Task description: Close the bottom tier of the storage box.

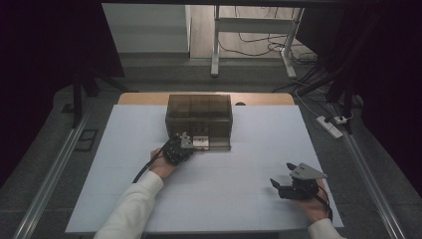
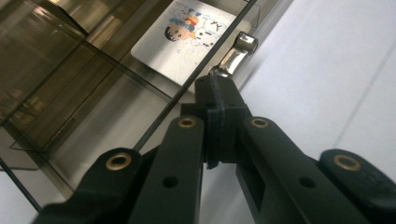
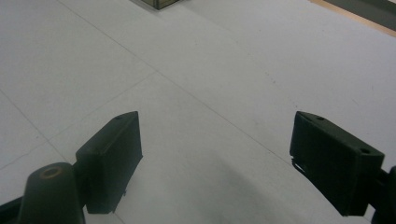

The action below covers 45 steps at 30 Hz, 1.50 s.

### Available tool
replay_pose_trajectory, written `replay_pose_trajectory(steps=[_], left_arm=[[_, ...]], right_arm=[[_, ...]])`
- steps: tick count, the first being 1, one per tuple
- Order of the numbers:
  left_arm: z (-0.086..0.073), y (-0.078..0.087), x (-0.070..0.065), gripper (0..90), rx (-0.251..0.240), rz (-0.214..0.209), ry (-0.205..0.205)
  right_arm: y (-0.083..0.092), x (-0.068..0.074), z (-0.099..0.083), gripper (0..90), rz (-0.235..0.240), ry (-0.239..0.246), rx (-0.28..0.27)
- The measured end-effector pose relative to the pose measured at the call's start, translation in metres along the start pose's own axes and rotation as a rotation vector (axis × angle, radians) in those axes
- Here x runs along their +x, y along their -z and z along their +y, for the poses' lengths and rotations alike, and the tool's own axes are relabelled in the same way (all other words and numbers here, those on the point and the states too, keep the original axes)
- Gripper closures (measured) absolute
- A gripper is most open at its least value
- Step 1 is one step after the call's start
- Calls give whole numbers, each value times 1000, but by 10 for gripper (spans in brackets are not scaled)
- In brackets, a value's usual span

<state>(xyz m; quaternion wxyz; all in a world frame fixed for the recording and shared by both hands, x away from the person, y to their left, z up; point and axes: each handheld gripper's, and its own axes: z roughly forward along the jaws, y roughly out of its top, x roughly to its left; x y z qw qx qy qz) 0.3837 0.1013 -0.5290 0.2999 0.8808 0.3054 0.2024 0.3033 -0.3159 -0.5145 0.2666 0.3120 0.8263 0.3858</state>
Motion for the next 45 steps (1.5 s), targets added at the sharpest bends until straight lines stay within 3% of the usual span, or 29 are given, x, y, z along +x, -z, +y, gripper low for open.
replay_pose_trajectory(steps=[27, 36, 45], left_arm=[[14, -23, 25, 889, -32, 64, 90], [16, -27, 28, 889, -47, 92, 102], [15, -29, 30, 889, -47, 92, 109]], right_arm=[[1, 0, 0, 163, -7, 2, 9], [1, -1, -1, 162, -8, -1, 3], [3, -2, -2, 163, -11, -3, -2]])
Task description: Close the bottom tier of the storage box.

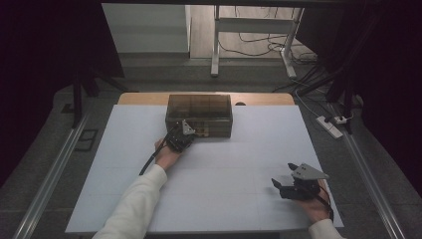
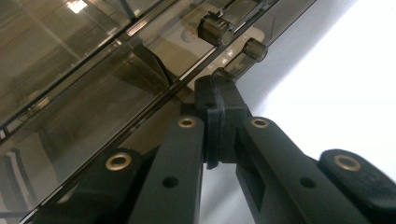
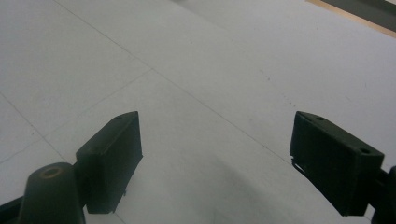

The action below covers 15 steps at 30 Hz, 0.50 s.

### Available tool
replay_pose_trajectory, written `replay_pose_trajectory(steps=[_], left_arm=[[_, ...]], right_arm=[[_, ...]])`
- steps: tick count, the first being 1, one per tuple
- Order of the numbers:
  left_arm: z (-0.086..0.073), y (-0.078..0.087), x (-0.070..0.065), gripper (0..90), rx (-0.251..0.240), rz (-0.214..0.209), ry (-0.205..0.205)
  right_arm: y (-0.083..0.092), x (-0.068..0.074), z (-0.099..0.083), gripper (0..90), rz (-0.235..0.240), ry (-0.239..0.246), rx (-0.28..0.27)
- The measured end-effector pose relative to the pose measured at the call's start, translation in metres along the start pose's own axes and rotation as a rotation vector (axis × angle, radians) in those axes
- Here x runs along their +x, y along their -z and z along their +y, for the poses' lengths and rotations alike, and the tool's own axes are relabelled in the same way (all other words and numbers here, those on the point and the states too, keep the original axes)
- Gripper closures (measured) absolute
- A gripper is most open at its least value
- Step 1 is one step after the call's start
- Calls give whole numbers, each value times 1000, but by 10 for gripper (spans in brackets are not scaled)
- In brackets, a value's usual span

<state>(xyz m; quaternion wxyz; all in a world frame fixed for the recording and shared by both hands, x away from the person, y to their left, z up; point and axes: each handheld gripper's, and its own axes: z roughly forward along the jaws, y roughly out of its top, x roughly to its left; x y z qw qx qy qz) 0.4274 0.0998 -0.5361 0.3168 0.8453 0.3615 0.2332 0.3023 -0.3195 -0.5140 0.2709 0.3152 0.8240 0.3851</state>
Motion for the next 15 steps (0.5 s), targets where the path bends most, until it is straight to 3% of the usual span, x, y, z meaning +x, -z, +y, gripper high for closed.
replay_pose_trajectory(steps=[7, 15], left_arm=[[0, 12, -2, 889, -4, -20, 3], [-22, 59, -9, 888, -37, -76, 19]], right_arm=[[2, 0, 1, 165, 1, -1, -8], [4, 2, 2, 165, 12, -2, -15]])
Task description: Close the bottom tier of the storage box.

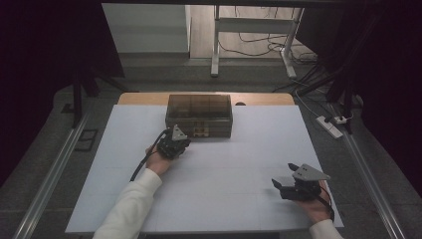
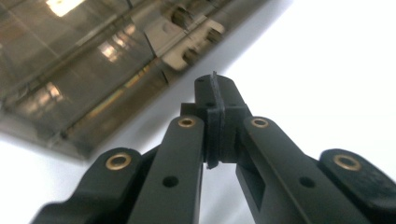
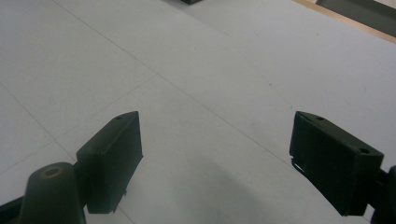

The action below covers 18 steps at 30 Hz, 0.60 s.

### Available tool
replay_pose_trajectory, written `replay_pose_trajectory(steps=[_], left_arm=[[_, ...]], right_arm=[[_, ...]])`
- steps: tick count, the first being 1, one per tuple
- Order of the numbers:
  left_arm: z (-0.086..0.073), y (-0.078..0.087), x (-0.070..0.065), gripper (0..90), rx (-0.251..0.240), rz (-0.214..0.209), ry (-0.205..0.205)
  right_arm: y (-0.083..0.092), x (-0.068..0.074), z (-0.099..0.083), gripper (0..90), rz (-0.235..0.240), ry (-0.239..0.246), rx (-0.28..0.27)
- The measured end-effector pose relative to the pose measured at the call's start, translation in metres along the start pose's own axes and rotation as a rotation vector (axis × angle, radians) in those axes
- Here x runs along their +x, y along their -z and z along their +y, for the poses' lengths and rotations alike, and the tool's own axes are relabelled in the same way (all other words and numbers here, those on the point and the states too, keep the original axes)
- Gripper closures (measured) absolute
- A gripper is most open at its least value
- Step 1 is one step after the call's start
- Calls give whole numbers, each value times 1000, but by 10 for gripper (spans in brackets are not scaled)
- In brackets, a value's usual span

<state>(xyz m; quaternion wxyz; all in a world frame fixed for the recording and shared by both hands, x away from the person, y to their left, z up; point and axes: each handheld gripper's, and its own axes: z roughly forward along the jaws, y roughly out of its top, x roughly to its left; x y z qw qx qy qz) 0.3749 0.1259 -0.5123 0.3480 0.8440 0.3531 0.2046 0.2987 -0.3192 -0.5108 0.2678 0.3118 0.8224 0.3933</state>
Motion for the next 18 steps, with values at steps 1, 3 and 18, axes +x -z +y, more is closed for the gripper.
replay_pose_trajectory(steps=[1, 3, 18], left_arm=[[-4, 6, -2, 888, -5, -8, 4], [-12, 17, -5, 888, -17, -20, 9], [-72, 85, -29, 366, -94, -71, 54]], right_arm=[[0, 0, 0, 165, 1, 0, 0], [-1, 1, 0, 165, 6, 2, 1], [-3, 1, -1, 165, 16, 1, 17]])
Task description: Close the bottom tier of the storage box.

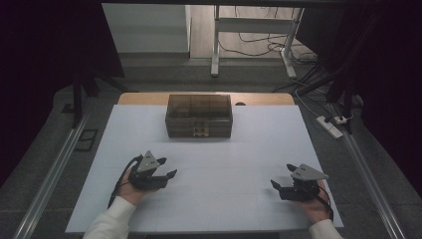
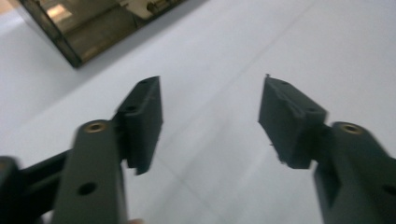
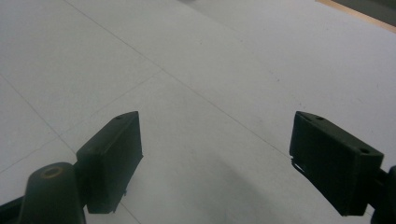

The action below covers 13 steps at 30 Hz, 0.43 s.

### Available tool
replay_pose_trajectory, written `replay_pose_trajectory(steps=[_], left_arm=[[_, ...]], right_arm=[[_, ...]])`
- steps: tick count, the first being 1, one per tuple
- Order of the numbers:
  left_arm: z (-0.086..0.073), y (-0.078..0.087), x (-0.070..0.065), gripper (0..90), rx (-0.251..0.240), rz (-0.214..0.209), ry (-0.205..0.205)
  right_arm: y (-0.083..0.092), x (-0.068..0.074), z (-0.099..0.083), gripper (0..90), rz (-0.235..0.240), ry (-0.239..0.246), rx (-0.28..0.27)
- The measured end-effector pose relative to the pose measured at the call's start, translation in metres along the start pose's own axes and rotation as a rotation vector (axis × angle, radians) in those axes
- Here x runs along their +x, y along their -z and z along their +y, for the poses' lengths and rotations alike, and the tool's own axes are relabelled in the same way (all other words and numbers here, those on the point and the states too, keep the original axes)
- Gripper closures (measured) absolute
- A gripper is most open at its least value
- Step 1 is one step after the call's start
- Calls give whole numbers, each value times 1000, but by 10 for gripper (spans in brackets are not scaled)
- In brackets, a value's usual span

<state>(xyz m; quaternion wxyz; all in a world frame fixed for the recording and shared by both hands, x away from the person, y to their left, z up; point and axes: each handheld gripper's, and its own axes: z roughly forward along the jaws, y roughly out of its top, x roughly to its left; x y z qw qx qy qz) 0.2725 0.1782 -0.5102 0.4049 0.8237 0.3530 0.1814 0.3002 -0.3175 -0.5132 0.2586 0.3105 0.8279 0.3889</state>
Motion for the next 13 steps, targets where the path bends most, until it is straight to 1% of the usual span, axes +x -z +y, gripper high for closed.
replay_pose_trajectory(steps=[3, 6, 13], left_arm=[[-9, 8, -2, 316, 0, -11, 15], [-16, 15, -3, 292, -2, -10, 15], [-18, 17, -2, 269, -4, -2, 14]], right_arm=[[0, 0, 0, 165, 3, 1, -1], [0, 0, 0, 165, 6, 3, -3], [0, 2, 2, 165, 25, 9, -14]])
